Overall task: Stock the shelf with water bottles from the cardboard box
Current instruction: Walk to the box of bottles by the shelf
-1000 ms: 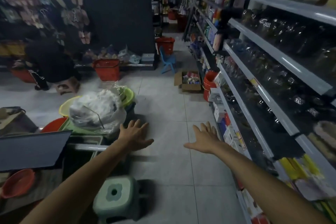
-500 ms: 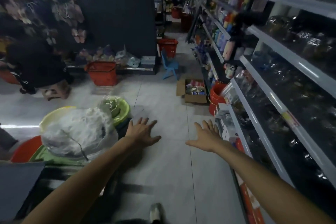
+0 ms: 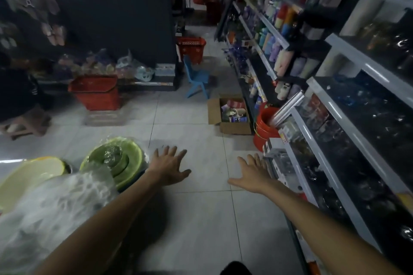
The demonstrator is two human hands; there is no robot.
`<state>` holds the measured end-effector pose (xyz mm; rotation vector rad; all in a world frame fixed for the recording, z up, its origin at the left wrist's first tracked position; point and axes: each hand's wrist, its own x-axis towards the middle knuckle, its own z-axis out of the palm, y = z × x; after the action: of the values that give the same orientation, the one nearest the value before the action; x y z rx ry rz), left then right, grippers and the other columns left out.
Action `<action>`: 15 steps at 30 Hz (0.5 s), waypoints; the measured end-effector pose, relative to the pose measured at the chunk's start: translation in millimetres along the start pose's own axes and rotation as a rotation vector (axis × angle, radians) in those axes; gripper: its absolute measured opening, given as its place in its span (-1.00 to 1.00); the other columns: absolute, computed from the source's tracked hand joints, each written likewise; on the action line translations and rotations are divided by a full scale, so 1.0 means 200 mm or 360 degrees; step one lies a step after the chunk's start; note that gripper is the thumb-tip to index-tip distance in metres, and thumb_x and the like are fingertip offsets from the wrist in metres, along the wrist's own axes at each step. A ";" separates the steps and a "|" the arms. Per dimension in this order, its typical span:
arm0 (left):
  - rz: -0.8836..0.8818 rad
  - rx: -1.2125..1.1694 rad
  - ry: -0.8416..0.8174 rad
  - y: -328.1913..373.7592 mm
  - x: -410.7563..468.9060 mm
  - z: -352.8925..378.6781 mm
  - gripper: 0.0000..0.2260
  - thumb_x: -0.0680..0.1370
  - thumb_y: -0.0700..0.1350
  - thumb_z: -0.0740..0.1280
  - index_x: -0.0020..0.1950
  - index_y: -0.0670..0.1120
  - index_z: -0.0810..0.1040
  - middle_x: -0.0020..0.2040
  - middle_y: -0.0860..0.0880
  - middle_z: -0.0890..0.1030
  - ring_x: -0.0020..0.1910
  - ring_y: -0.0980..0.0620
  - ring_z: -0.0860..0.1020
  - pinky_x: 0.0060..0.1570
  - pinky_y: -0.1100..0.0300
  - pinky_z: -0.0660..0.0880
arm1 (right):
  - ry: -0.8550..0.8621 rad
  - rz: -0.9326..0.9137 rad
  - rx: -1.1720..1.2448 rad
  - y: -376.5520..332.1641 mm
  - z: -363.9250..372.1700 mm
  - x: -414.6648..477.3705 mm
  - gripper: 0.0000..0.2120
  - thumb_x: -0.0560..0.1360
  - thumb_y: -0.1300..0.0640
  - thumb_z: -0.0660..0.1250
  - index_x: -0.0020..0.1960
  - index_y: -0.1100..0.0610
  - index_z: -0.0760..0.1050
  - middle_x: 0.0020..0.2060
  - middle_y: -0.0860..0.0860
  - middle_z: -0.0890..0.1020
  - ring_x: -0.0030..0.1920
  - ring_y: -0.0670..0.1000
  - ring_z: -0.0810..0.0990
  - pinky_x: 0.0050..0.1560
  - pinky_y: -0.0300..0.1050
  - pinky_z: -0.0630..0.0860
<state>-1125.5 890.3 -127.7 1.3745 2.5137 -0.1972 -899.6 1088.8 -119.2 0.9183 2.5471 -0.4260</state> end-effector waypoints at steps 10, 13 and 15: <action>0.0085 0.0213 -0.0154 -0.22 1.15 -0.21 -0.25 0.57 0.40 0.13 0.65 0.10 0.01 0.65 -0.12 0.10 0.63 -0.20 0.05 0.54 -0.31 0.00 | -0.0140 0.0097 0.0105 0.17 -0.33 1.12 0.00 0.48 -0.46 0.24 0.67 0.06 -0.08 0.65 0.20 -0.09 0.63 0.30 -0.21 0.60 0.24 -0.15; 0.0114 0.0290 -0.0118 -0.29 1.51 -0.36 -0.25 0.56 0.40 0.12 0.66 0.10 0.01 0.65 -0.12 0.11 0.63 -0.19 0.05 0.54 -0.32 -0.01 | -0.0136 0.0118 0.0162 0.19 -0.55 1.43 -0.01 0.51 -0.44 0.22 0.68 0.07 -0.10 0.65 0.22 -0.11 0.63 0.30 -0.22 0.60 0.23 -0.16; 0.0118 0.0310 -0.0062 -0.33 1.74 -0.46 -0.24 0.55 0.41 0.11 0.65 0.10 0.03 0.64 -0.12 0.15 0.62 -0.18 0.08 0.53 -0.33 0.01 | -0.0080 0.0112 0.0223 0.19 -0.69 1.64 0.00 0.51 -0.44 0.22 0.68 0.07 -0.12 0.65 0.21 -0.11 0.63 0.28 -0.20 0.59 0.21 -0.15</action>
<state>-1375.7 1156.6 -144.4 1.5179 2.4605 -0.4600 -1141.8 1349.4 -155.4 1.0309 2.4564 -0.6051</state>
